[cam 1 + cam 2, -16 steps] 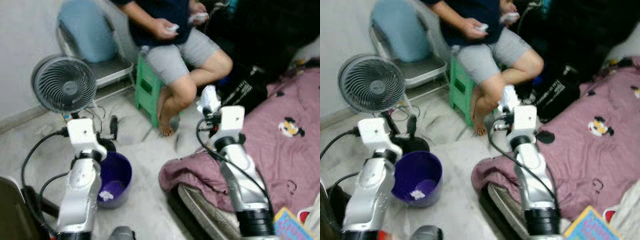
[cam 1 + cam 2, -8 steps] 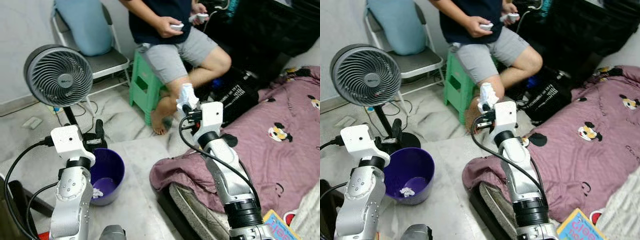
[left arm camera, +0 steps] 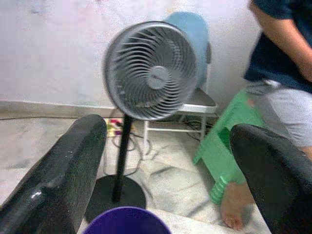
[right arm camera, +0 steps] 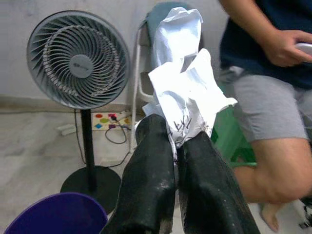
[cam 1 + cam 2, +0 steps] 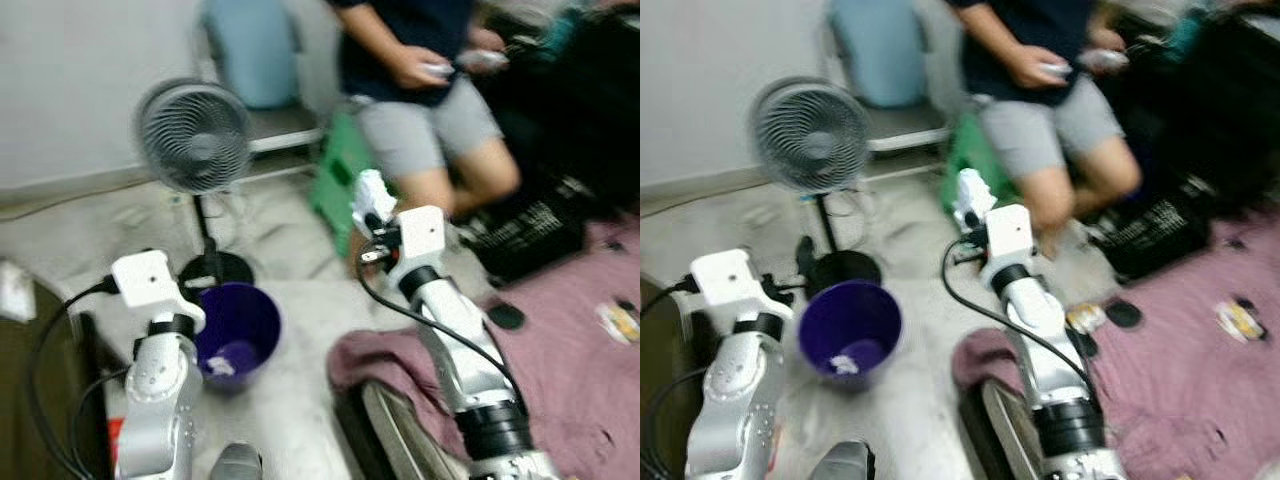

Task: Clean up the room

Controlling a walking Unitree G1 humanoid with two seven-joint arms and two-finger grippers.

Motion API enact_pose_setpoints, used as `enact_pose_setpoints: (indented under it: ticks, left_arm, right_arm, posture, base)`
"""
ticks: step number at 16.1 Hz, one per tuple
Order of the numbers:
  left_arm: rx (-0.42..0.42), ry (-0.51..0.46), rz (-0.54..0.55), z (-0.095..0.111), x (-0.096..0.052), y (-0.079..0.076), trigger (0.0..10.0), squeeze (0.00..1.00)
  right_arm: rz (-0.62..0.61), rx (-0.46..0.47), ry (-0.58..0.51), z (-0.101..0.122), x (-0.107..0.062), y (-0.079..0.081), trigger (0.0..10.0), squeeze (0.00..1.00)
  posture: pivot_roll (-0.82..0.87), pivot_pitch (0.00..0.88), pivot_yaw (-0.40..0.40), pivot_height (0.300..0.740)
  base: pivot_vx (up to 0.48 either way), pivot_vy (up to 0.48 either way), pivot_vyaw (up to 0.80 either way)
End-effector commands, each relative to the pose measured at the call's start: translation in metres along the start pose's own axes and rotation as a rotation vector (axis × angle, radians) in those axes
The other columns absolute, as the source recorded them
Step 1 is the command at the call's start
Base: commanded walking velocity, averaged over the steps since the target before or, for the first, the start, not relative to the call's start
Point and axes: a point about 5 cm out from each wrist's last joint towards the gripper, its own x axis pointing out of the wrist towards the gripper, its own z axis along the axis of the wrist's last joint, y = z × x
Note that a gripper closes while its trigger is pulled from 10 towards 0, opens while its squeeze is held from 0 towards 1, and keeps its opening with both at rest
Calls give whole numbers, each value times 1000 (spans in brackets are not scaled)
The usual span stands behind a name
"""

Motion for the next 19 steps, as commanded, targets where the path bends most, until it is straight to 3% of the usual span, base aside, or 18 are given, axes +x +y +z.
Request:
enact_pose_setpoints:
  ticks: [1,10,19]
  left_arm:
    - [22,23,0,-4,2,1,10000,0]
    - [5,28,-46,-3,3,-4,10000,0]
    - [14,40,-143,-3,18,-19,10000,0]
  right_arm:
    - [-13,-1,-15,4,0,-1,10000,0]
    - [-37,-6,-1,1,-7,-4,10000,0]
    - [-147,41,-28,2,-13,-15,10000,0]
  posture:
    - [120,0,-107,740]
    - [106,0,-95,740]
    - [53,0,-12,740]
  base:
    - [0,0,800]
    - [0,0,799]
    - [0,0,0]
